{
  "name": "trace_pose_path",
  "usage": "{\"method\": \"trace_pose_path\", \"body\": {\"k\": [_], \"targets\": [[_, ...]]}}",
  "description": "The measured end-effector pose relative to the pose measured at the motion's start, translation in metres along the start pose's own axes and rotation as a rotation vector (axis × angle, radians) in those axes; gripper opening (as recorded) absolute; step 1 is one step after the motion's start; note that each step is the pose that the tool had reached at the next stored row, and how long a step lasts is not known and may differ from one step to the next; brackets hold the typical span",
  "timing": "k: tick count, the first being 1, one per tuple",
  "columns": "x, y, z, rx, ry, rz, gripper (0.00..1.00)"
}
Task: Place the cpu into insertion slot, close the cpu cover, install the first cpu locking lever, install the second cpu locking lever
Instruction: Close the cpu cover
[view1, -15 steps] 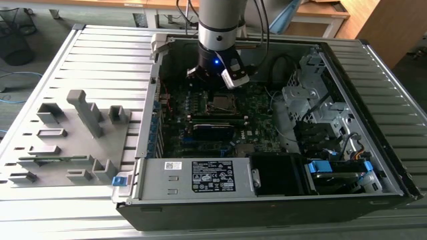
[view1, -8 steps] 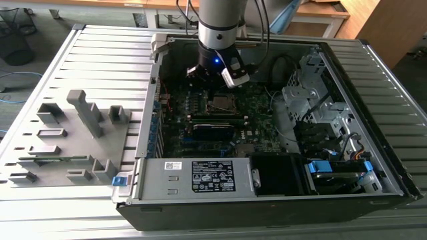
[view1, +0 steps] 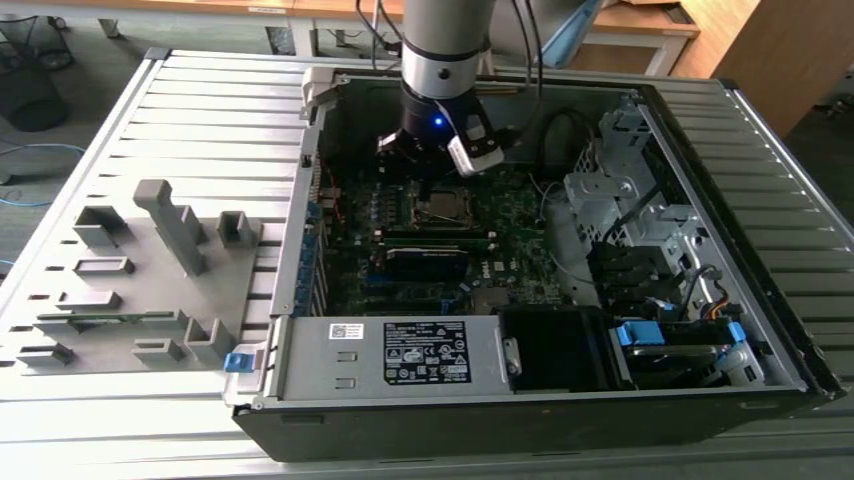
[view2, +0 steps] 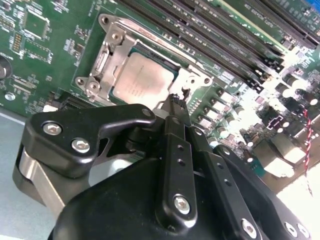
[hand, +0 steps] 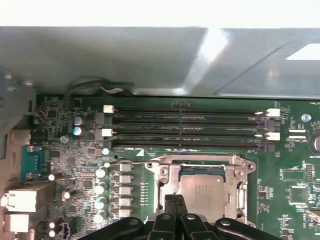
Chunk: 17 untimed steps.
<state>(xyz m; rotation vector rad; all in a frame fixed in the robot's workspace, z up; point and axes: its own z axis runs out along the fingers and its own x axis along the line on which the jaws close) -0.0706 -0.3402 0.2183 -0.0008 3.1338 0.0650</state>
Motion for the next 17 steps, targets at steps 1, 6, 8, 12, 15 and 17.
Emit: {"method": "trace_pose_path", "body": {"k": [1, 6, 8, 12, 15, 17], "targets": [[-0.0013, 0.0, 0.0, 0.0, 0.0, 0.0, 0.11], [-0.0099, 0.0001, 0.0001, 0.0, 0.0, 0.0, 0.11], [-0.0135, 0.0001, 0.0001, 0.0, 0.0, 0.0, 0.11], [-0.0213, 0.0003, 0.0002, 0.0, 0.0001, 0.0, 0.11], [-0.0226, 0.0003, 0.0, -0.0001, 0.0, 0.0, 0.11], [-0.0227, 0.0004, -0.0018, 0.0, 0.0, 0.0, 0.11]]}}
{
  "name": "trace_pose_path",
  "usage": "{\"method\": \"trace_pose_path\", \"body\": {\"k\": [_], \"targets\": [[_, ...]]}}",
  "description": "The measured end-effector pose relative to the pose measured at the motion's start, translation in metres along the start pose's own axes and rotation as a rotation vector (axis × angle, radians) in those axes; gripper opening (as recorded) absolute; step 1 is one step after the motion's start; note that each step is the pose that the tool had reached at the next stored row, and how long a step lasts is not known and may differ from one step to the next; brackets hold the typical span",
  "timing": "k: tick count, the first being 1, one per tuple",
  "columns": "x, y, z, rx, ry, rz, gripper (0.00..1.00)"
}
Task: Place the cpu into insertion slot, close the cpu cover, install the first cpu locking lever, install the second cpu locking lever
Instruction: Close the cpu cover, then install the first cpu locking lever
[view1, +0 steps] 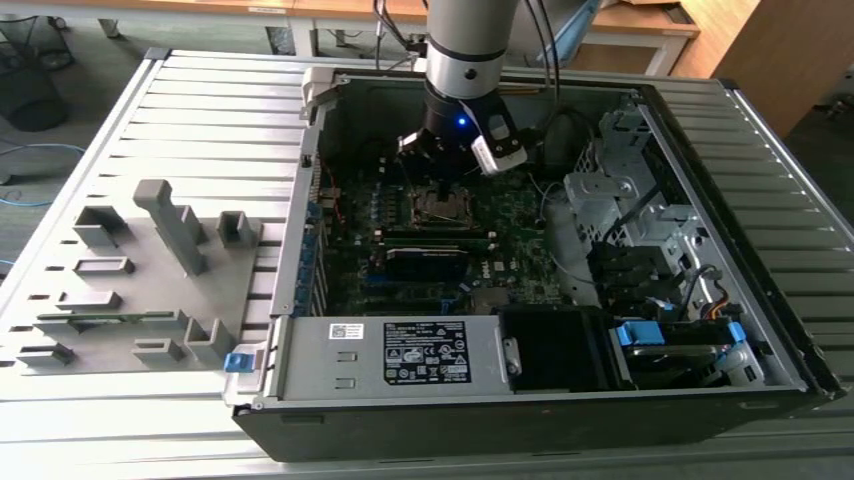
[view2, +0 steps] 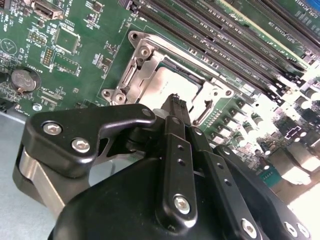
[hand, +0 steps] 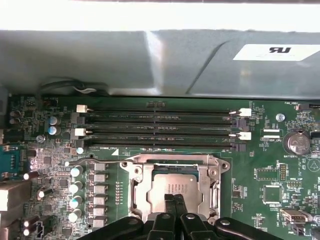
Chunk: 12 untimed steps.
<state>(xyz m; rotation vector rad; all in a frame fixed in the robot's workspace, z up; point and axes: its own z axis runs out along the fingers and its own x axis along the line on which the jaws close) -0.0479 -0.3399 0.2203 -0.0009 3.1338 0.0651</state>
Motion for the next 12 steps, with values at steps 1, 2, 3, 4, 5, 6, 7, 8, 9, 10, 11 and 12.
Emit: {"method": "trace_pose_path", "body": {"k": [1, 2, 3, 4, 5, 6, 7, 8, 9, 10, 11, 12], "targets": [[0.0, 0.0, -0.0008, 0.0, 0.0, 0.0, 0.11], [0.0, 0.0, -0.0013, 0.0, 0.0, 0.0, 0.11], [0.0, 0.0001, -0.0018, 0.0, 0.0, 0.0, 0.11], [0.0, 0.0001, -0.0021, -0.0001, -0.0001, 0.0, 0.11], [-0.0001, 0.0001, -0.0021, -0.0003, -0.0001, 0.0, 0.11], [0.0, 0.0001, -0.0021, -0.0004, -0.0002, 0.0, 0.11], [0.0, 0.0001, -0.0027, 0.0, 0.0, 0.0, 0.11], [0.0, 0.0001, -0.0032, -0.0001, 0.0, 0.0, 0.11], [0.0, 0.0001, -0.0033, 0.0, 0.0, 0.0, 0.11], [0.0, 0.0001, -0.0033, -0.0001, 0.0, 0.0, 0.11], [0.0, 0.0001, -0.0033, -0.0001, 0.0, 0.0, 0.11], [0.0, 0.0001, -0.0033, -0.0001, 0.0, 0.0, 0.11]]}}
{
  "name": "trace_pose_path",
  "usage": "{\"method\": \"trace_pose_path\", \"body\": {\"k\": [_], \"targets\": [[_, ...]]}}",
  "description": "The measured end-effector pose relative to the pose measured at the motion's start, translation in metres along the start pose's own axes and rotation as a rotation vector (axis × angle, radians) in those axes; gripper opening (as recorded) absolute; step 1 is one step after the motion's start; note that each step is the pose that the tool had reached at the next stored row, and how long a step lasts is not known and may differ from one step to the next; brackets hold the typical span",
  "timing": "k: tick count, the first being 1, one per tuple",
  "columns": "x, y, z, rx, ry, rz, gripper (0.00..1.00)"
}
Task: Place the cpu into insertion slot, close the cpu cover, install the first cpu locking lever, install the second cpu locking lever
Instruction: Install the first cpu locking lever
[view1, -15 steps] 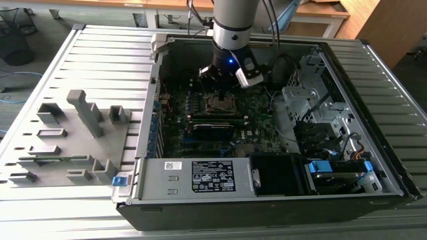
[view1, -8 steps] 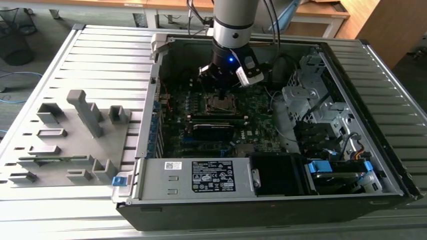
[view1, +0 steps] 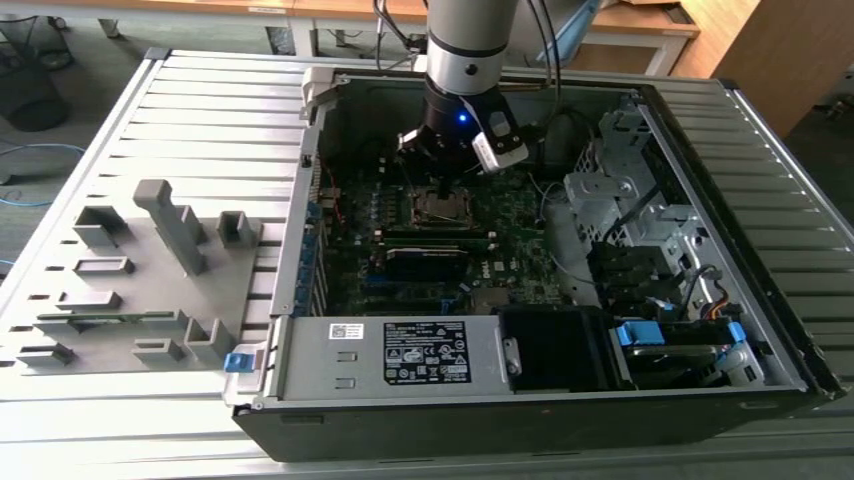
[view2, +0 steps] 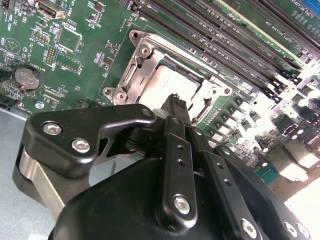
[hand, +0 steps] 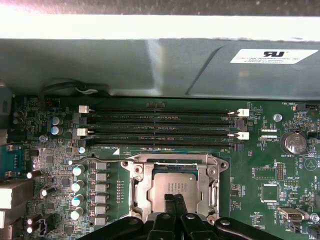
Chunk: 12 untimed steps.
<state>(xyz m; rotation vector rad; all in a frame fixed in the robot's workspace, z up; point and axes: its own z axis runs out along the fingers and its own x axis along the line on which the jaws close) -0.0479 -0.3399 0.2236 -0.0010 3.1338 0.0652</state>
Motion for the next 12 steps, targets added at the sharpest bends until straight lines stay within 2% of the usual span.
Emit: {"method": "trace_pose_path", "body": {"k": [12], "targets": [[-0.0001, 0.0002, -0.0049, -0.0001, -0.0001, 0.0, 0.11]]}}
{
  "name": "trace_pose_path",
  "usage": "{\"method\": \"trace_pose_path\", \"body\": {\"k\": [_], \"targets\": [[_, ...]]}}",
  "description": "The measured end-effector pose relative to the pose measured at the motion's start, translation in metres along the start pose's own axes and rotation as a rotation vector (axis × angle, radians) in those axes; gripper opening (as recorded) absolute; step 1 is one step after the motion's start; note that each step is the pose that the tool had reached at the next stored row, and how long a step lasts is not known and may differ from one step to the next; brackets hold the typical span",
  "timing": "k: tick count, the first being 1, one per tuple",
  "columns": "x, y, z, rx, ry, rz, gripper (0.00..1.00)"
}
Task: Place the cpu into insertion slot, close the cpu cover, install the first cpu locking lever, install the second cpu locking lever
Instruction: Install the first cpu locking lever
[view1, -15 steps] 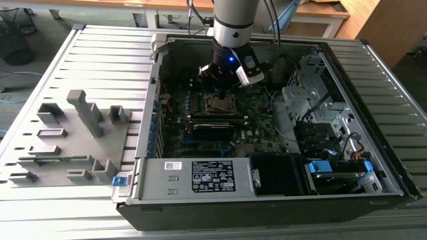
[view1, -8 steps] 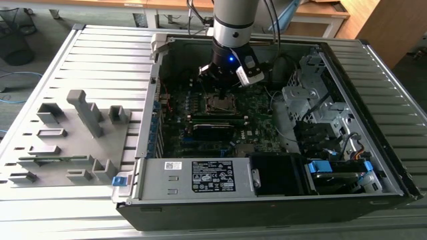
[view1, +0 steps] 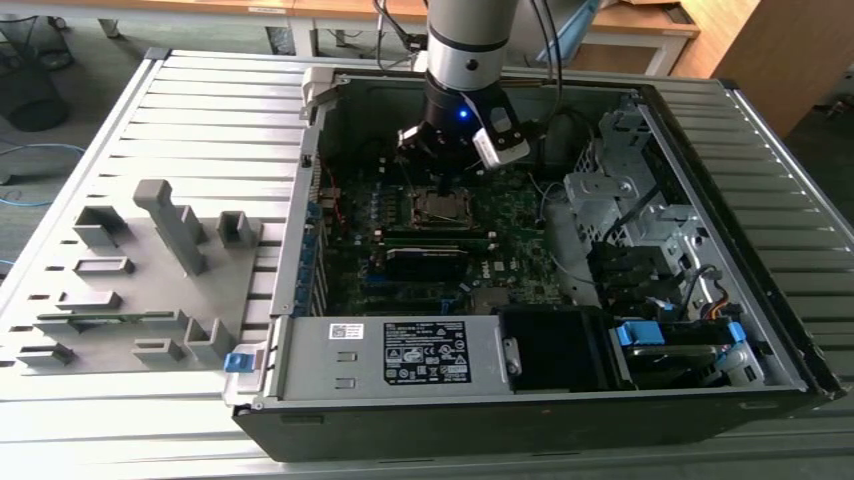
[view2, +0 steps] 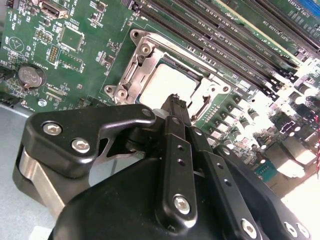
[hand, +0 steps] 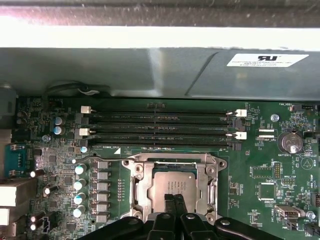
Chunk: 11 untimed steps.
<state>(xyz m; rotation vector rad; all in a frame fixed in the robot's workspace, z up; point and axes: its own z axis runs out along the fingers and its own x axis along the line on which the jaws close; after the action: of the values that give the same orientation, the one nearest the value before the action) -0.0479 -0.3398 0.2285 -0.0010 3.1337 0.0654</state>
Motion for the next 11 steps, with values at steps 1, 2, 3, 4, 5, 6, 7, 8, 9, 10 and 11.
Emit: {"method": "trace_pose_path", "body": {"k": [1, 2, 3, 4, 5, 6, 7, 8, 9, 10, 11], "targets": [[0.0, 0.0, -0.0004, 0.0002, 0.0001, 0.0, 0.11], [0.0, 0.0, -0.0006, 0.0002, 0.0001, 0.0, 0.11], [0.0, 0.0, -0.0006, 0.0001, 0.0001, 0.0, 0.11], [0.0, 0.0, -0.0007, 0.0001, 0.0001, 0.0, 0.11], [0.0, 0.0, -0.0007, 0.0001, 0.0001, 0.0, 0.11], [0.0, 0.0, -0.0007, 0.0002, 0.0001, 0.0, 0.11], [0.0, 0.0, -0.0007, 0.0002, 0.0001, 0.0, 0.11], [0.0, 0.0, -0.0008, 0.0002, 0.0001, 0.0, 0.11], [0.0, 0.0, -0.0008, 0.0002, 0.0001, 0.0, 0.11], [0.0002, 0.0, -0.0008, 0.0002, 0.0001, 0.0, 0.11], [0.0008, 0.0, -0.0008, 0.0003, 0.0002, 0.0, 0.11]]}}
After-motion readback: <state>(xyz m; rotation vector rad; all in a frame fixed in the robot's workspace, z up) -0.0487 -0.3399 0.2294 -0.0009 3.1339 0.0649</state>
